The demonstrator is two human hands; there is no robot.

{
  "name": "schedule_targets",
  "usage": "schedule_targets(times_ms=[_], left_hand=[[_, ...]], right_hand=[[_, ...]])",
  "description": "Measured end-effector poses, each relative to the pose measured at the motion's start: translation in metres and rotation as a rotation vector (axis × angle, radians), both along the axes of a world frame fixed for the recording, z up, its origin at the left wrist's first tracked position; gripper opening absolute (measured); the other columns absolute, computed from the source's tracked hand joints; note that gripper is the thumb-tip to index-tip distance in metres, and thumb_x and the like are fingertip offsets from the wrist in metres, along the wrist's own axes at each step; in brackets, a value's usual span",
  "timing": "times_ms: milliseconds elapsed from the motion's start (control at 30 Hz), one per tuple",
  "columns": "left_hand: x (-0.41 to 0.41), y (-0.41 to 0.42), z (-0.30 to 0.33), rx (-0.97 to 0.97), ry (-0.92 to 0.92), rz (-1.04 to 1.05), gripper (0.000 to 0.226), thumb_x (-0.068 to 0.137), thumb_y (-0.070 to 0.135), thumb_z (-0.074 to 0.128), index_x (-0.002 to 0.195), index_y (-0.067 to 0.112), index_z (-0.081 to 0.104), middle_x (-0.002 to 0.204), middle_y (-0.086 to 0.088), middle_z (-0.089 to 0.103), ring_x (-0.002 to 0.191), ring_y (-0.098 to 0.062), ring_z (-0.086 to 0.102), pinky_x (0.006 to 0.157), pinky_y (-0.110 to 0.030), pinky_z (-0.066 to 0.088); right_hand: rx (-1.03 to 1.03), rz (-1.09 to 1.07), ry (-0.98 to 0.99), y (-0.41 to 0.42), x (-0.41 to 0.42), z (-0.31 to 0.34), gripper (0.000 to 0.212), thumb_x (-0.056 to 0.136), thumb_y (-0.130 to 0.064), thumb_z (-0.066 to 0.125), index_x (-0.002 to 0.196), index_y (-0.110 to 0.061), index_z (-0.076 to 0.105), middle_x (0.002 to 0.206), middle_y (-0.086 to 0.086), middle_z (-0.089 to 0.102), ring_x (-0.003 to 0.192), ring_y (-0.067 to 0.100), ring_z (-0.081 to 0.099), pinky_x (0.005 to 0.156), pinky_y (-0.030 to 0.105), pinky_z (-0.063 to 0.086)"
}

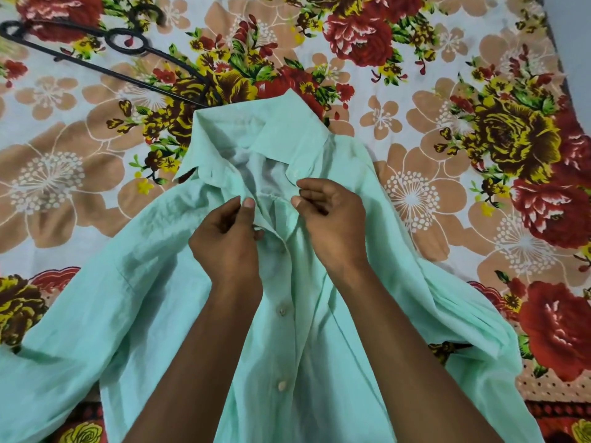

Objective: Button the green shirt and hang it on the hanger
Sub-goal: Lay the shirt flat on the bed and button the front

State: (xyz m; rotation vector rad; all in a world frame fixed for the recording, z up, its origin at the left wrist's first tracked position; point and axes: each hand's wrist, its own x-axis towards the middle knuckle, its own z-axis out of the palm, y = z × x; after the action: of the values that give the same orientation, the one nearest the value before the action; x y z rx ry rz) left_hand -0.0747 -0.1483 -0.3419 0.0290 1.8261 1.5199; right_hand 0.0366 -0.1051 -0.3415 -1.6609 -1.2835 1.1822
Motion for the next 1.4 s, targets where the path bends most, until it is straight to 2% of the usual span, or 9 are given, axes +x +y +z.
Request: schedule_targets(times_ms=[100, 233, 433, 567, 833, 900, 1033, 1233, 1400], left_hand=[[0.002, 0.003, 0.005, 0.021, -0.154, 0.002, 0.019, 0.086, 0.014, 0.082, 0.103, 0.007, 0.077, 0.078, 0.001, 0.070, 0.064, -0.012, 0.061, 0.064, -0.022, 0.057], [0.004, 0.004, 0.008, 0.061, -0.168, -0.110, 0.017, 0.090, 0.013, 0.078, 0.106, 0.012, 0.078, 0.081, 0.003, 0.071, 0.062, -0.010, 0.059, 0.067, -0.022, 0.057], [0.000, 0.004, 0.007, 0.099, -0.054, -0.176, 0.014, 0.092, 0.007, 0.073, 0.100, 0.017, 0.078, 0.073, 0.007, 0.073, 0.060, -0.007, 0.057, 0.064, -0.019, 0.053], [-0.003, 0.002, 0.004, 0.121, 0.020, -0.202, 0.016, 0.093, 0.006, 0.073, 0.104, 0.015, 0.079, 0.091, 0.002, 0.079, 0.083, -0.008, 0.071, 0.081, -0.023, 0.059], [0.000, 0.005, 0.002, 0.146, 0.238, -0.279, 0.026, 0.093, 0.005, 0.071, 0.096, 0.030, 0.078, 0.094, 0.011, 0.080, 0.092, -0.002, 0.074, 0.084, -0.016, 0.056], [-0.002, 0.002, 0.000, 0.164, 0.311, -0.357, 0.028, 0.094, 0.002, 0.067, 0.102, 0.027, 0.078, 0.098, 0.009, 0.080, 0.098, -0.004, 0.074, 0.089, -0.019, 0.056], [-0.010, -0.001, -0.003, 0.197, 0.345, -0.480, 0.038, 0.093, -0.005, 0.063, 0.119, 0.020, 0.074, 0.097, 0.001, 0.081, 0.097, -0.011, 0.076, 0.082, -0.017, 0.056], [-0.016, 0.002, -0.002, 0.175, 0.327, -0.470, 0.034, 0.083, 0.000, 0.078, 0.109, 0.022, 0.072, 0.084, -0.001, 0.081, 0.081, -0.019, 0.079, 0.083, -0.034, 0.063], [-0.015, 0.005, -0.004, 0.152, 0.355, -0.429, 0.029, 0.079, 0.004, 0.079, 0.103, 0.014, 0.068, 0.083, -0.002, 0.080, 0.079, -0.019, 0.079, 0.083, -0.043, 0.064]], right_hand=[[-0.053, 0.048, 0.109, 0.000, 0.000, 0.002, 0.023, 0.088, -0.004, 0.078, 0.109, -0.015, 0.079, 0.098, 0.000, 0.077, 0.089, 0.002, 0.073, 0.085, 0.014, 0.057], [-0.037, 0.087, 0.134, 0.002, -0.007, 0.003, 0.019, 0.088, -0.008, 0.079, 0.105, -0.016, 0.077, 0.094, -0.003, 0.077, 0.087, 0.005, 0.074, 0.085, 0.017, 0.058], [0.021, 0.067, 0.143, 0.004, -0.020, -0.001, 0.012, 0.088, -0.009, 0.080, 0.096, -0.012, 0.071, 0.089, -0.003, 0.076, 0.080, 0.006, 0.072, 0.079, 0.018, 0.057], [0.030, 0.092, 0.127, 0.003, -0.017, -0.002, 0.010, 0.088, -0.012, 0.080, 0.094, -0.013, 0.073, 0.087, -0.004, 0.076, 0.081, 0.008, 0.073, 0.081, 0.021, 0.060], [0.091, 0.116, 0.102, 0.001, -0.013, -0.003, 0.011, 0.087, -0.008, 0.079, 0.094, -0.011, 0.072, 0.086, -0.004, 0.075, 0.081, 0.009, 0.073, 0.079, 0.020, 0.060], [0.106, 0.113, 0.086, 0.002, -0.013, -0.005, 0.010, 0.087, -0.007, 0.078, 0.093, -0.011, 0.072, 0.085, -0.004, 0.075, 0.080, 0.009, 0.072, 0.080, 0.022, 0.061], [0.129, 0.109, 0.081, 0.004, -0.010, -0.009, 0.009, 0.085, -0.006, 0.079, 0.091, -0.011, 0.073, 0.084, -0.005, 0.075, 0.079, 0.009, 0.072, 0.077, 0.020, 0.060], [0.115, 0.192, 0.084, 0.001, -0.004, -0.012, 0.009, 0.089, -0.002, 0.074, 0.092, -0.010, 0.074, 0.088, -0.004, 0.077, 0.083, 0.010, 0.074, 0.084, 0.025, 0.061], [0.090, 0.229, 0.114, 0.000, -0.003, -0.010, 0.005, 0.090, -0.013, 0.078, 0.095, -0.011, 0.078, 0.090, -0.005, 0.079, 0.086, 0.005, 0.075, 0.086, 0.021, 0.060]])
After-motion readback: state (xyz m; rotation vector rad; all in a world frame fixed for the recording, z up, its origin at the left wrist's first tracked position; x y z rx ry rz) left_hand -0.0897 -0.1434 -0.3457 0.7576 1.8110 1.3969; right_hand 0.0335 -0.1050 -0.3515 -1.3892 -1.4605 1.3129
